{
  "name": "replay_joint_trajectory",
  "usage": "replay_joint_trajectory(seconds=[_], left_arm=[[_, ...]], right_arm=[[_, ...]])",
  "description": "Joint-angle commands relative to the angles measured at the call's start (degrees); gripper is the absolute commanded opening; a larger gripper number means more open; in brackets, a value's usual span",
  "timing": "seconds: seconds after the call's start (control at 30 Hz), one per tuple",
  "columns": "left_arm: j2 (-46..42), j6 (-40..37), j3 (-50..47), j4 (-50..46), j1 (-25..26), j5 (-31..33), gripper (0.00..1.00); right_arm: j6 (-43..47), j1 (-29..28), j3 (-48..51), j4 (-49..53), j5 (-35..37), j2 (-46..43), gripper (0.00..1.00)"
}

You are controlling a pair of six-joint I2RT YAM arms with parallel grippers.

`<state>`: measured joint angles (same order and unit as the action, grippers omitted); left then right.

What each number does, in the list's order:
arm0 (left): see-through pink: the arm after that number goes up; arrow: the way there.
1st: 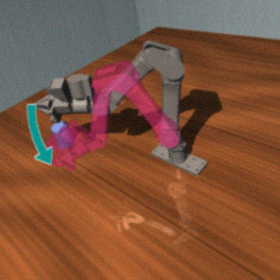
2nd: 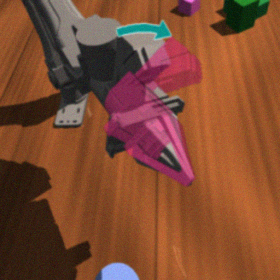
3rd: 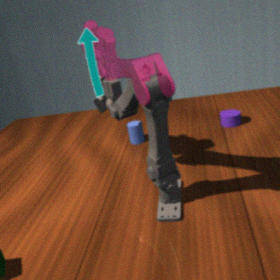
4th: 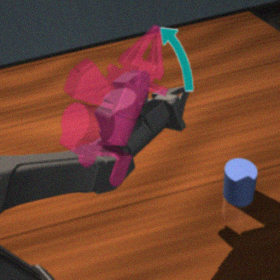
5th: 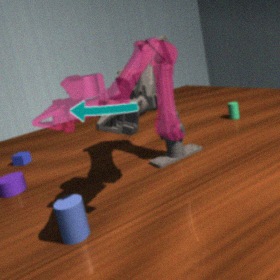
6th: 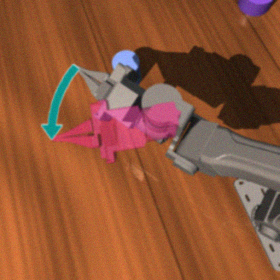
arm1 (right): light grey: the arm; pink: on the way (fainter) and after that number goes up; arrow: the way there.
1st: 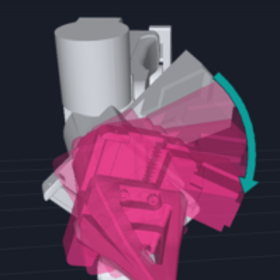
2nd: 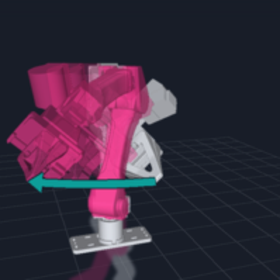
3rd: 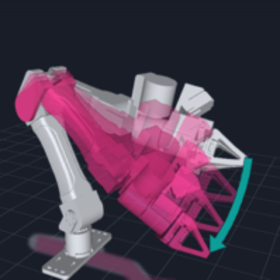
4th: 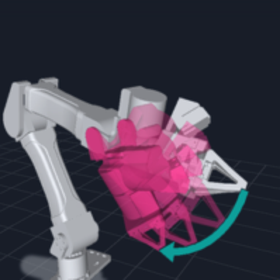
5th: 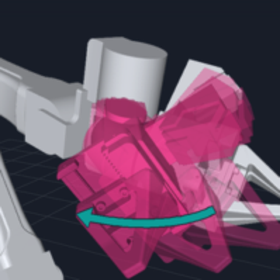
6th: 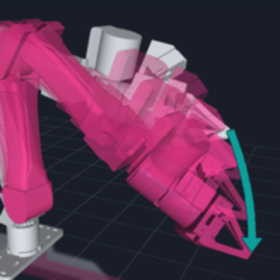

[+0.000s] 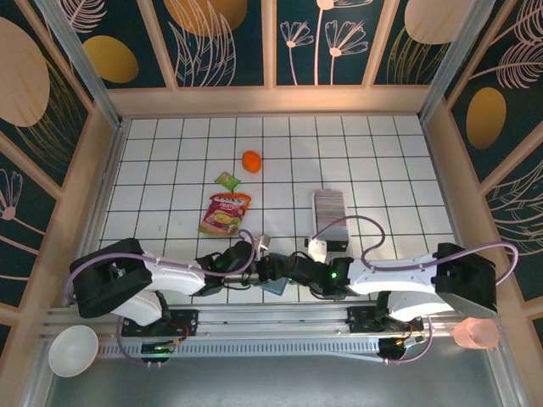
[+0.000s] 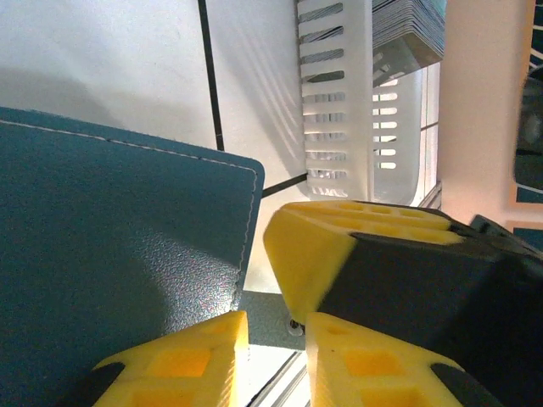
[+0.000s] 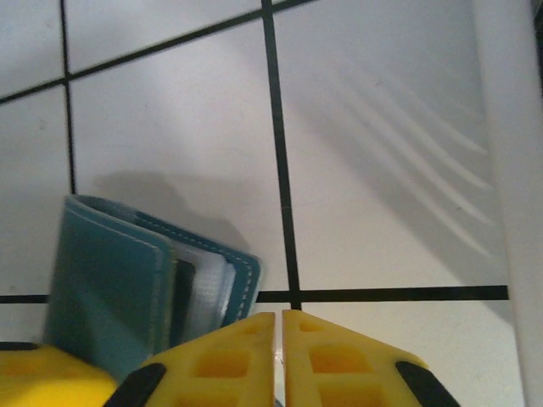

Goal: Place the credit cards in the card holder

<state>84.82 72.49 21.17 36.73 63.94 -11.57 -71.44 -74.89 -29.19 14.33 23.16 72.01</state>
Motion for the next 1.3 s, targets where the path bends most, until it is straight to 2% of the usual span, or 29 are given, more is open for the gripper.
replay_joint_trajectory(seconds=[0.0, 0.07, 0.1, 0.23, 0.33, 0.5, 0.57, 0.7, 0.8, 1.0, 1.13, 1.2, 1.27], left_arm=[[-0.33, 1.83, -0.50, -1.57, 0.39, 3.20, 0.22], [0.14, -0.15, 0.72, -8.83, 0.39, 5.93, 0.19], [0.72, -0.52, 0.42, -9.05, 0.37, 6.01, 0.17], [3.53, 3.41, -2.94, 0.11, 0.58, 2.99, 0.12], [4.74, 3.30, -1.81, 0.13, 2.57, 4.08, 0.09], [7.95, 1.84, 1.44, 0.26, 4.52, 1.09, 0.08], [5.94, 0.94, 1.27, -2.62, 4.52, 3.22, 0.08], [-1.37, -3.07, 4.63, -17.93, 4.52, 11.97, 0.10], [-6.12, -5.30, 7.01, -24.26, 4.52, 16.73, 0.13], [-12.69, -6.94, 8.50, -29.87, 4.51, 21.68, 0.15], [-15.60, -5.06, 5.86, -35.06, 4.41, 27.30, 0.10], [-16.96, -4.72, 3.91, -34.56, 4.44, 27.03, 0.08], [-17.17, -6.02, 2.06, -30.30, 4.40, 23.46, 0.09]], right_arm=[[-1.33, -0.63, -0.88, 3.89, 3.79, -2.77, 0.20], [-1.16, -0.67, -1.59, 5.08, 3.52, -3.81, 0.26], [-1.22, -0.75, -2.18, 5.89, 3.19, -4.13, 0.28], [-3.13, -1.64, -4.01, 9.97, 2.94, -4.55, 0.33], [-5.18, -2.34, -3.69, 11.29, 2.79, -5.32, 0.34], [-7.07, -2.62, -2.89, 13.43, 3.55, -7.62, 0.39], [-7.63, -2.60, -2.89, 14.90, 4.30, -8.93, 0.40], [-7.76, -2.58, -2.28, 14.93, 4.52, -11.43, 0.40], [-7.14, -2.58, -2.70, 15.47, 4.63, -12.22, 0.42], [-6.88, -2.54, -2.80, 14.68, 3.70, -12.18, 0.44], [-6.66, -2.59, -2.67, 13.94, 2.73, -11.35, 0.45], [-6.74, -2.56, -2.54, 13.56, 1.44, -10.63, 0.45], [-6.76, -2.55, -2.49, 12.99, -0.23, -9.99, 0.46]])
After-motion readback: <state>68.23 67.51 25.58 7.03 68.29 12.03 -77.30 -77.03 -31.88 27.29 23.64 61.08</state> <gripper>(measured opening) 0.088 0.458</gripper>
